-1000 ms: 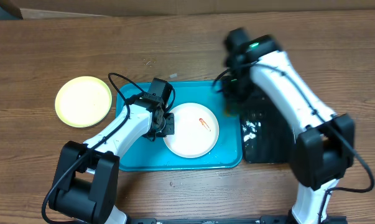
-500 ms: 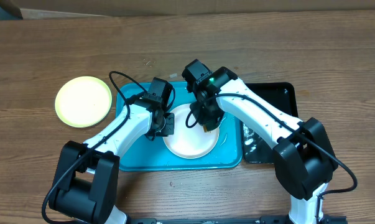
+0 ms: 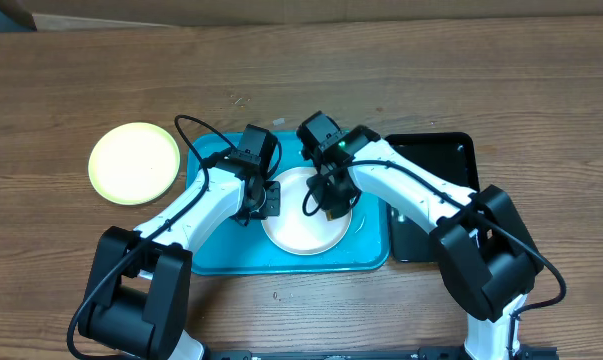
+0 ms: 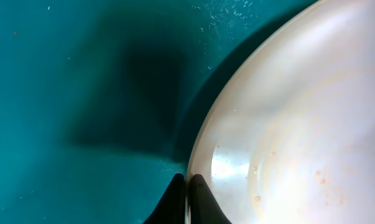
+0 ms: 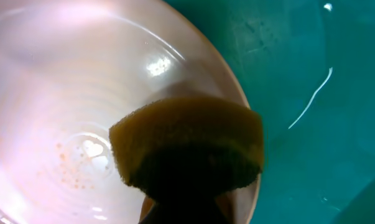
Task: Clean dirty plates on tray and stack at the side
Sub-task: 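Wipe the white plate with the sponge using the right gripper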
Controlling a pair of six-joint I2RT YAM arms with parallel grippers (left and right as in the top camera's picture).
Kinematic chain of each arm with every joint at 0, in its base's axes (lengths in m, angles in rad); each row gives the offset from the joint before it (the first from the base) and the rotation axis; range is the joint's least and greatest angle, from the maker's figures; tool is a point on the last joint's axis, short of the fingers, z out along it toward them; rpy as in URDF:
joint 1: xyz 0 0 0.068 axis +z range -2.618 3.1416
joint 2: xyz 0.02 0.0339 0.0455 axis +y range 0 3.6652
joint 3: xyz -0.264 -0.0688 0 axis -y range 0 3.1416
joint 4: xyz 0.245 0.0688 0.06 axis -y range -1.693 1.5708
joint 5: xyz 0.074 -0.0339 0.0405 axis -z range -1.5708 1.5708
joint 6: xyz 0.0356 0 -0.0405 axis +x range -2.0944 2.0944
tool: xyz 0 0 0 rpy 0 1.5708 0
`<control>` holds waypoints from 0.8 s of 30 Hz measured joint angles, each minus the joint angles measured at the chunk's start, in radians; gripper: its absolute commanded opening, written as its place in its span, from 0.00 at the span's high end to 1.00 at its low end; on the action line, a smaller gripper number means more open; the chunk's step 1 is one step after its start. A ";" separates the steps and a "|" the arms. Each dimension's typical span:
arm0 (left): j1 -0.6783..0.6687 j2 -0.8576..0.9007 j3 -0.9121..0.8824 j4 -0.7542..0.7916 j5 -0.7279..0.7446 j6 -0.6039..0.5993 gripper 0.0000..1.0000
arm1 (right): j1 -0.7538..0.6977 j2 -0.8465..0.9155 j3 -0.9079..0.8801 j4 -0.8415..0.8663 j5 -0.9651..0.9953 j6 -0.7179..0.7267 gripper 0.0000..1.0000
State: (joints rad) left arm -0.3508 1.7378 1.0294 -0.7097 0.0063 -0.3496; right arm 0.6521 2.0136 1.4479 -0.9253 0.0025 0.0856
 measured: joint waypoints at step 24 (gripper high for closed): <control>0.000 0.000 0.000 0.002 0.039 -0.017 0.96 | -0.088 0.025 -0.046 0.032 -0.179 0.022 0.96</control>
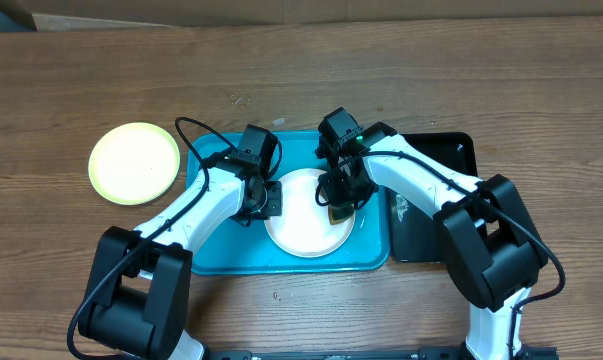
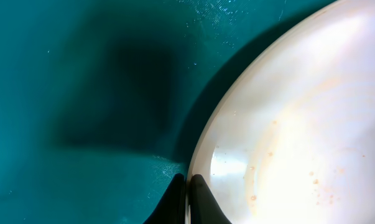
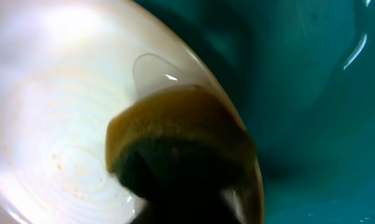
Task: Clean dirty plates on tray and stack at the side
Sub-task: 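Wipe the white plate with the sponge using the right gripper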
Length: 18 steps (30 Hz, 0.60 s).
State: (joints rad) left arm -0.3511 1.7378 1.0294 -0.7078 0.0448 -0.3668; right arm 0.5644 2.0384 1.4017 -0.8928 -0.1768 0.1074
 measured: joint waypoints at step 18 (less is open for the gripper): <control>0.000 0.000 0.000 -0.002 0.000 0.000 0.96 | -0.002 0.007 0.000 -0.040 -0.109 -0.019 0.96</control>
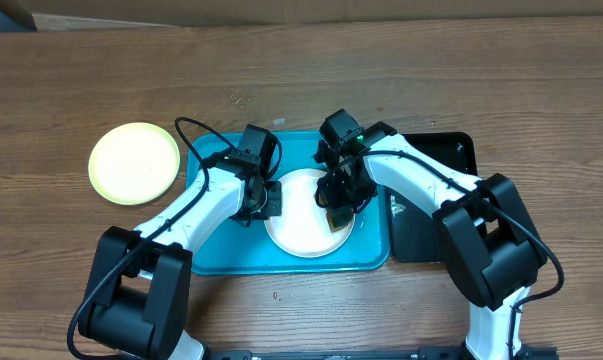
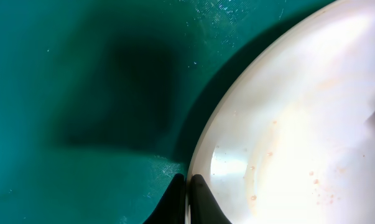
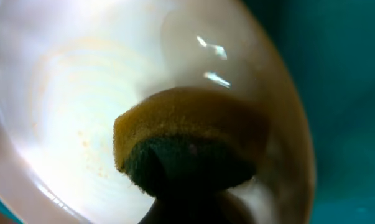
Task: Clean dirty plates on tray and stack at the side
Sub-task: 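Wipe the white plate with the sponge using the right gripper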
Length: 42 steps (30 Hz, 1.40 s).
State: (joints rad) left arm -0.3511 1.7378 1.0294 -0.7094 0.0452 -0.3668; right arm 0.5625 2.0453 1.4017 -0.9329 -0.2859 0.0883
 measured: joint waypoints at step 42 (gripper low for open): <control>0.000 0.000 0.000 0.000 0.003 0.000 0.94 | -0.110 0.036 0.102 0.039 -0.282 -0.023 0.96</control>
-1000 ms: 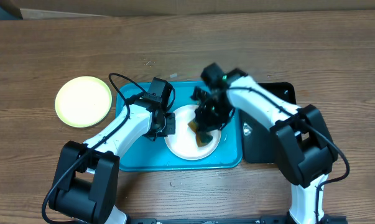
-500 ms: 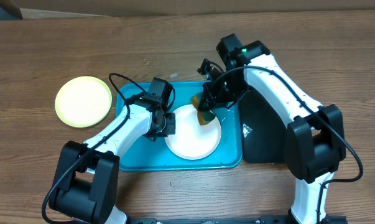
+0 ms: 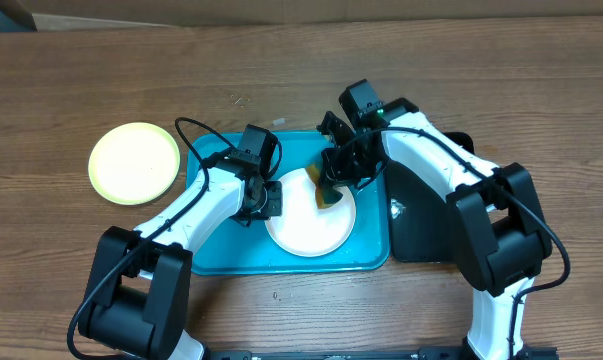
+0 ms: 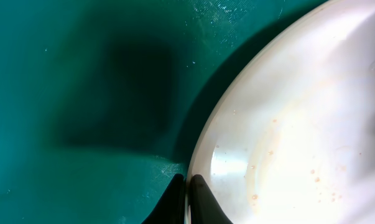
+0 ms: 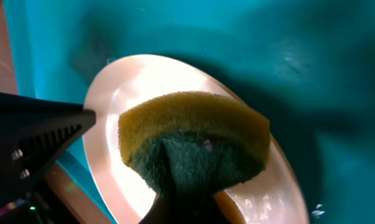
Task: Clean dirty plates on tray and stack at the side
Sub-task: 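Wipe the white plate with the sponge using the right gripper, then return the sponge to the black tray with the right gripper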
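Note:
A white plate (image 3: 303, 222) with small orange specks (image 4: 318, 180) lies in the teal tray (image 3: 216, 250). My left gripper (image 4: 188, 186) is shut on the plate's left rim, one finger on each side of the edge. My right gripper (image 5: 193, 199) is shut on a yellow and green sponge (image 5: 193, 134), held over the plate's upper right part (image 3: 326, 190). In the right wrist view the sponge stands above the plate (image 5: 131, 174), and whether it touches the plate cannot be told. A clean yellow-green plate (image 3: 134, 162) rests on the table to the left of the tray.
A black tray (image 3: 421, 230) lies right of the teal tray, partly under the right arm. The wooden table (image 3: 481, 80) surrounds both trays. Small white crumbs (image 3: 239, 100) lie on the wood behind the teal tray.
My right gripper with the sponge has moved from the plate's right side toward its far edge, and appears lifted off it. The left gripper still pinches the rim.
The left gripper held the white plate's left rim at every moment. The sponge in my right gripper was at the plate's right part, then on its right rim, then lower in the plate, and now above the far edge. Specks remain on the plate.

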Controlling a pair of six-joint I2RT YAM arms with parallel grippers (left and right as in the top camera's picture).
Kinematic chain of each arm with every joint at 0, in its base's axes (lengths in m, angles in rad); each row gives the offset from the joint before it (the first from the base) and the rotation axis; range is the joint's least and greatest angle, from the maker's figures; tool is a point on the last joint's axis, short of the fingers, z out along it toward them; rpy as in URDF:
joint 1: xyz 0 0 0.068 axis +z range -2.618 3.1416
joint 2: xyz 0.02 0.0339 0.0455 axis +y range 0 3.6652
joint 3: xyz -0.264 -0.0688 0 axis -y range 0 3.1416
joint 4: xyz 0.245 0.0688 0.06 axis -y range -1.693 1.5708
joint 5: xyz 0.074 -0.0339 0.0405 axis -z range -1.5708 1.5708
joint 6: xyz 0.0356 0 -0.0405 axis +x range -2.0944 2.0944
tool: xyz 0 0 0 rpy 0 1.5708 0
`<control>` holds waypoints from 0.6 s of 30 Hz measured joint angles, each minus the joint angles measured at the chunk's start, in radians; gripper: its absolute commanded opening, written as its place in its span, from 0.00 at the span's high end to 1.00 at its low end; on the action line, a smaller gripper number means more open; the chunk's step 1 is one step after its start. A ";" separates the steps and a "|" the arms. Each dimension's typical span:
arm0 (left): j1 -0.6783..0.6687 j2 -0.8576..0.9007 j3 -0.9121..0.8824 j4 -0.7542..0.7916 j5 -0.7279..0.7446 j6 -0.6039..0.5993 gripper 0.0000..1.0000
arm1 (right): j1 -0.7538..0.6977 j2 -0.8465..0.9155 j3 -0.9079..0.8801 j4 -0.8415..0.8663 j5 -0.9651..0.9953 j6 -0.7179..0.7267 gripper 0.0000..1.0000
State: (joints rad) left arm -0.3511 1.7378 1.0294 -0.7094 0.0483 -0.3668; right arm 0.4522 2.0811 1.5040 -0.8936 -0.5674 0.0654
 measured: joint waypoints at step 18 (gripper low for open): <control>0.000 0.000 0.000 0.000 0.000 0.000 0.95 | 0.044 0.000 -0.107 0.178 -0.069 0.013 0.96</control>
State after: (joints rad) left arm -0.3511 1.7378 1.0294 -0.7097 0.0483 -0.3668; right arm 0.4965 2.0808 1.3968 -0.7158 -0.6365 0.0788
